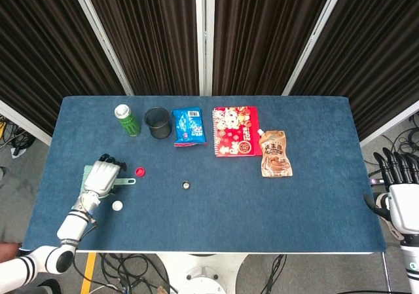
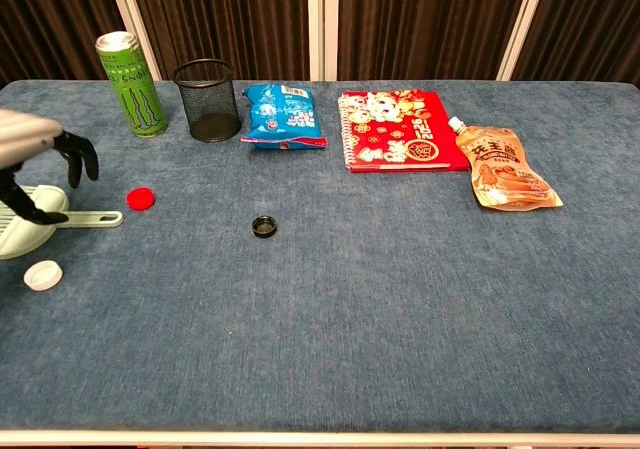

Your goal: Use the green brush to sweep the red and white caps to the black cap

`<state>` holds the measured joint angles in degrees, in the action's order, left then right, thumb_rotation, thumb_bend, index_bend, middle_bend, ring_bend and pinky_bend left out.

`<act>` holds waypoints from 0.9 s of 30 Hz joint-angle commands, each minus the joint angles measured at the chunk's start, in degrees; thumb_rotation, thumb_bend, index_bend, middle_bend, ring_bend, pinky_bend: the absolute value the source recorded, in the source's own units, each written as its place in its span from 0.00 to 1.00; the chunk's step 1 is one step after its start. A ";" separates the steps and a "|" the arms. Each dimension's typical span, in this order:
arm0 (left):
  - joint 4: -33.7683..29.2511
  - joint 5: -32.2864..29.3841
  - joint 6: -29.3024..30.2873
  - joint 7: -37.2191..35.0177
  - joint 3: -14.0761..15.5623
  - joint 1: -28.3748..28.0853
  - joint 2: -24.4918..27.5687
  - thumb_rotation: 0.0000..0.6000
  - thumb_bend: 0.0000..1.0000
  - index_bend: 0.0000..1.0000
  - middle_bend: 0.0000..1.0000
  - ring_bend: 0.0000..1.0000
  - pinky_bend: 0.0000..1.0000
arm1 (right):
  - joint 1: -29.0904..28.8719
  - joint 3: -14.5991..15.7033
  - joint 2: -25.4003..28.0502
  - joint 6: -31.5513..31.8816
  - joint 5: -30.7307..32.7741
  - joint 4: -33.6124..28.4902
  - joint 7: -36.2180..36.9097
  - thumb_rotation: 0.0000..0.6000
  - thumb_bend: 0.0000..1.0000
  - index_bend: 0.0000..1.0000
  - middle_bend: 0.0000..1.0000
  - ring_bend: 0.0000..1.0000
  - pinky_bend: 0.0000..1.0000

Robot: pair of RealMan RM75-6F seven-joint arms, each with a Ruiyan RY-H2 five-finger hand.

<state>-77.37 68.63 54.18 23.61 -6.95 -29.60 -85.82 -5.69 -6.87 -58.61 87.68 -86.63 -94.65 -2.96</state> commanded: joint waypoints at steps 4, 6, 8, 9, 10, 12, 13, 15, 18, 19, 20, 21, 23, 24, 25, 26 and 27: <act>3.08 -0.59 1.44 3.73 1.38 -0.68 -3.19 1.00 0.21 0.40 0.43 0.27 0.18 | -0.03 0.09 -0.49 -0.44 0.52 0.61 0.57 1.00 0.12 0.00 0.02 0.00 0.00; 4.18 -0.82 1.48 4.89 1.65 -0.95 -3.81 1.00 0.21 0.40 0.43 0.27 0.18 | 0.00 0.11 -0.66 -0.50 0.72 0.82 0.75 1.00 0.12 0.00 0.02 0.00 0.00; 5.35 -1.05 1.53 6.45 1.98 -1.24 -4.37 1.00 0.22 0.40 0.43 0.27 0.18 | 0.07 0.14 -0.78 -0.49 0.84 1.02 0.94 1.00 0.12 0.00 0.02 0.00 0.00; 5.74 -1.17 1.46 6.96 2.11 -1.35 -4.56 1.00 0.22 0.40 0.43 0.27 0.18 | 0.11 0.14 -0.82 -0.46 0.88 1.11 0.99 1.00 0.12 0.00 0.02 0.00 0.00; 6.07 -1.28 1.36 7.43 2.26 -1.46 -4.74 1.00 0.22 0.40 0.43 0.27 0.18 | 0.12 0.13 -0.86 -0.45 0.95 1.17 1.05 1.00 0.12 0.00 0.02 0.00 0.00; 6.62 -1.46 1.11 8.34 2.58 -1.71 -5.02 1.00 0.22 0.40 0.44 0.27 0.18 | 0.16 0.08 -0.93 -0.45 1.14 1.26 1.20 1.00 0.12 0.00 0.02 0.00 0.00; 6.82 -1.48 1.02 8.68 2.70 -1.82 -5.12 1.00 0.22 0.40 0.44 0.27 0.18 | 0.17 0.05 -0.96 -0.45 1.25 1.31 1.25 1.00 0.12 0.00 0.02 0.00 0.00; 7.38 -1.48 0.82 9.48 3.06 -2.07 -5.43 1.00 0.22 0.40 0.45 0.27 0.18 | 0.17 -0.01 -1.07 -0.56 1.54 1.41 1.35 1.00 0.12 0.00 0.02 0.00 0.00; 8.04 -2.12 0.35 10.71 3.24 -2.42 -5.75 1.00 0.23 0.40 0.45 0.27 0.18 | 0.08 -0.09 -1.18 -0.86 1.90 1.51 1.45 1.00 0.12 0.00 0.02 0.00 0.00; 8.10 -2.44 0.18 11.10 3.29 -2.51 -5.82 1.00 0.23 0.40 0.45 0.27 0.18 | 0.06 -0.12 -1.23 -0.93 1.99 1.54 1.50 1.00 0.12 0.00 0.02 0.00 0.00; 8.09 -2.58 0.08 11.30 3.35 -2.57 -5.84 1.00 0.24 0.40 0.45 0.27 0.18 | 0.05 -0.11 -1.27 -0.96 2.02 1.58 1.55 1.00 0.12 0.00 0.02 0.00 0.00; 8.06 -2.65 0.01 11.47 3.44 -2.61 -5.84 1.00 0.24 0.40 0.45 0.27 0.18 | 0.06 -0.13 -1.33 -0.94 2.05 1.63 1.57 1.00 0.12 0.00 0.02 0.00 0.00; 8.03 -2.69 -0.03 11.95 3.66 -2.75 -5.79 1.00 0.24 0.41 0.45 0.27 0.18 | 0.04 -0.16 -1.45 -1.00 2.19 1.81 1.62 1.00 0.12 0.00 0.02 0.00 0.00; 8.06 -2.64 0.01 12.17 3.74 -2.82 -5.81 1.00 0.24 0.41 0.46 0.27 0.18 | 0.03 -0.16 -1.49 -1.07 2.24 1.89 1.69 1.00 0.12 0.00 0.02 0.00 0.00; 8.09 -2.61 -0.01 12.39 3.85 -2.89 -5.85 1.00 0.25 0.41 0.46 0.28 0.18 | 0.01 -0.16 -1.54 -1.14 2.30 1.97 1.77 1.00 0.12 0.00 0.02 0.00 0.00; 8.16 -2.60 -0.11 12.63 3.96 -3.03 -5.88 1.00 0.25 0.41 0.46 0.28 0.18 | -0.02 -0.17 -1.58 -1.24 2.38 2.03 1.87 1.00 0.12 0.00 0.02 0.00 0.00; 8.21 -2.59 -0.18 12.78 4.04 -3.11 -5.92 1.00 0.25 0.41 0.47 0.29 0.18 | -0.02 -0.16 -1.60 -1.28 2.40 2.08 1.94 1.00 0.12 0.00 0.02 0.00 0.00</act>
<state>-69.19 66.02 54.04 36.35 -2.96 -32.66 -91.71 -5.71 -7.03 -60.20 86.42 -84.24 -92.57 -1.02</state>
